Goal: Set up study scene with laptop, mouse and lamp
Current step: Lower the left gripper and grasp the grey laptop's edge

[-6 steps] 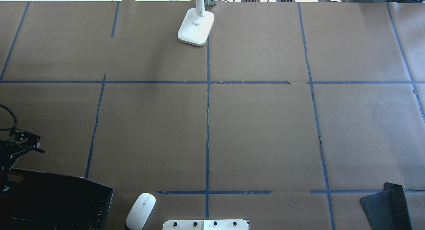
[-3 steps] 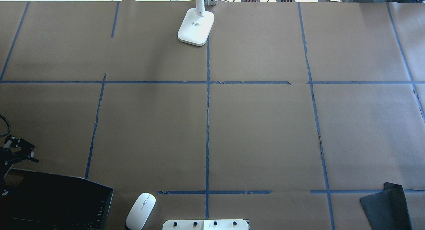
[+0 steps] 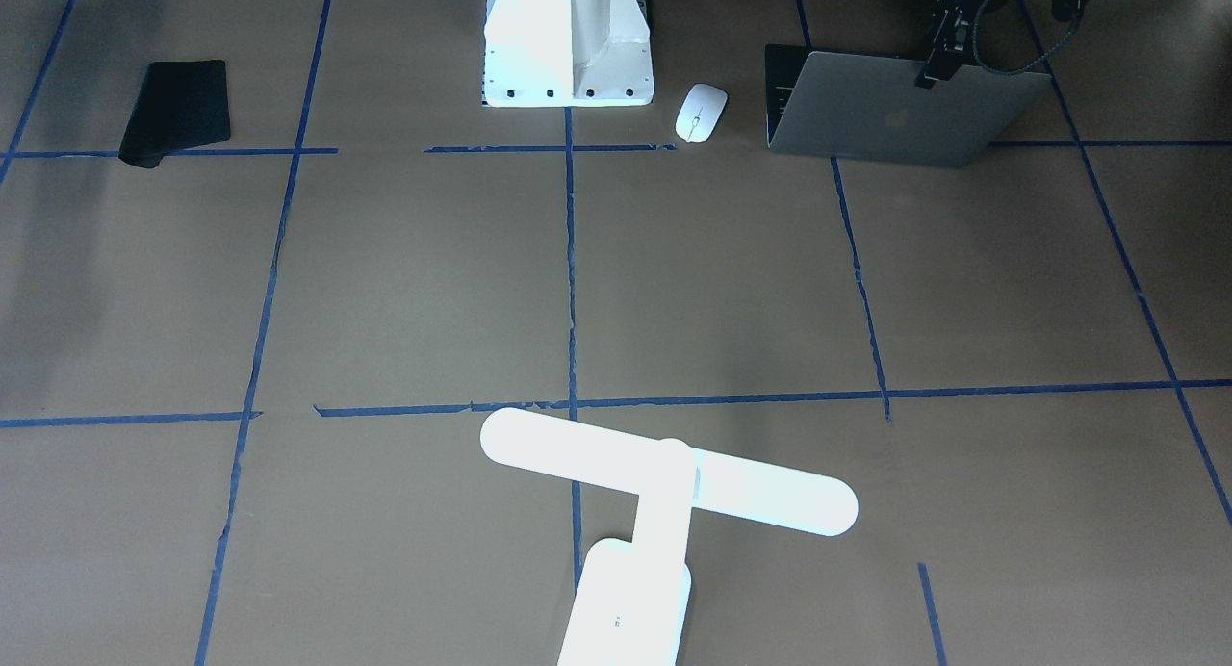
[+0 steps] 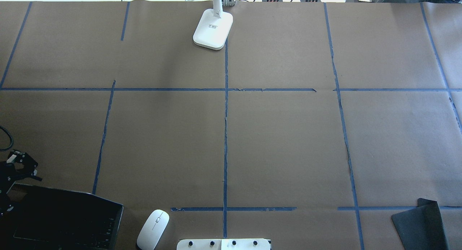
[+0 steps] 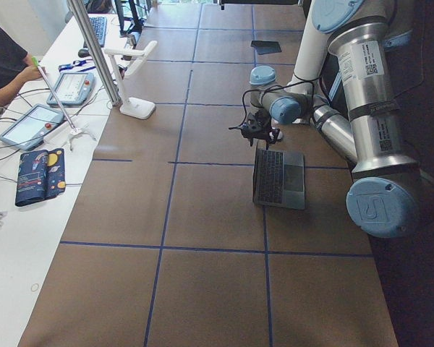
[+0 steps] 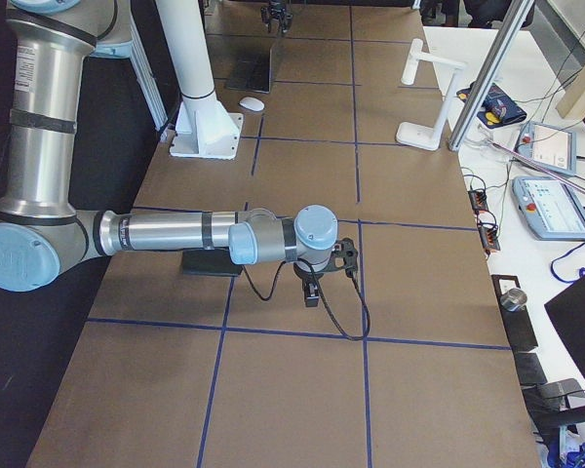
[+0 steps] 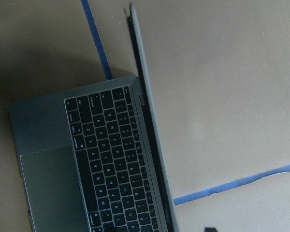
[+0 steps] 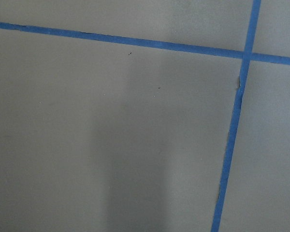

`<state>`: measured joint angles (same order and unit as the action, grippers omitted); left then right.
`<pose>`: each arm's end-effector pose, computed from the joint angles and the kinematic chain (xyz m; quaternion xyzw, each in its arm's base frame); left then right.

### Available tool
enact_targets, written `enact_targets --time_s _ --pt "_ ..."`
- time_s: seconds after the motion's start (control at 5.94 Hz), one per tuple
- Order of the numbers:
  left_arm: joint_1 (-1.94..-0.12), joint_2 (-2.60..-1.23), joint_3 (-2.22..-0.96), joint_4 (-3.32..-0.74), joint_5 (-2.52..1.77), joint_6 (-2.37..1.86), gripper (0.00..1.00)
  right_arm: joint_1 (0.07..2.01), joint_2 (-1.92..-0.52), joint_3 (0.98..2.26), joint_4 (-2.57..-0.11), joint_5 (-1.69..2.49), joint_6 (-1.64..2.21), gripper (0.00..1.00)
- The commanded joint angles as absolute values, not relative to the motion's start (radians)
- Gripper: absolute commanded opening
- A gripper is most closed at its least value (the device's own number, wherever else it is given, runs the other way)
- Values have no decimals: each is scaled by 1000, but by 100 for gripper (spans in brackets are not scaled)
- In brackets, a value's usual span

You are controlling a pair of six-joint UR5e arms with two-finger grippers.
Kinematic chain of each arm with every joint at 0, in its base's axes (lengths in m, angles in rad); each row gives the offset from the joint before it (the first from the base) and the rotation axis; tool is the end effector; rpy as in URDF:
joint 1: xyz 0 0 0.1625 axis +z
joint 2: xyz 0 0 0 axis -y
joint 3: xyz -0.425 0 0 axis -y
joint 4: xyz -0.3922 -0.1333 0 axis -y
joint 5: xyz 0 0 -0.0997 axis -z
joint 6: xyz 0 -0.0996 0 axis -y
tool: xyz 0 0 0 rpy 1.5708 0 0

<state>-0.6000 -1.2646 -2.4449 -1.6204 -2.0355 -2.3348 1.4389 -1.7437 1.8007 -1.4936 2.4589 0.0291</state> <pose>0.2267 -0.2625 0.3716 -0.2429 0.2767 -0.5301 0.7638 -0.0004 -0.4293 0.6078 0.0259 -0.4321 -0.0751 0.8983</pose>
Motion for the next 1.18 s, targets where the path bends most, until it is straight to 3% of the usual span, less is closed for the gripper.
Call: enact_targets --time_s 0.0,0.34,0.51,1.01 --pt "-591 -1270 -2431 -1621 -2036 -2333 54 1439 -1744 1809 -1493 2459 29 100" --pt "-591 -1304 -2399 -1621 -2036 -2333 7 1439 -1747 1825 -1494 2459 29 100" --pt "-594 -1313 -2404 -1621 -2036 -2330 0 1439 -1747 1825 -1494 2459 29 100" --pt "-727 -1467 -2395 -1605 -2033 -2304 0 1439 -1744 1825 -1491 2477 29 100"
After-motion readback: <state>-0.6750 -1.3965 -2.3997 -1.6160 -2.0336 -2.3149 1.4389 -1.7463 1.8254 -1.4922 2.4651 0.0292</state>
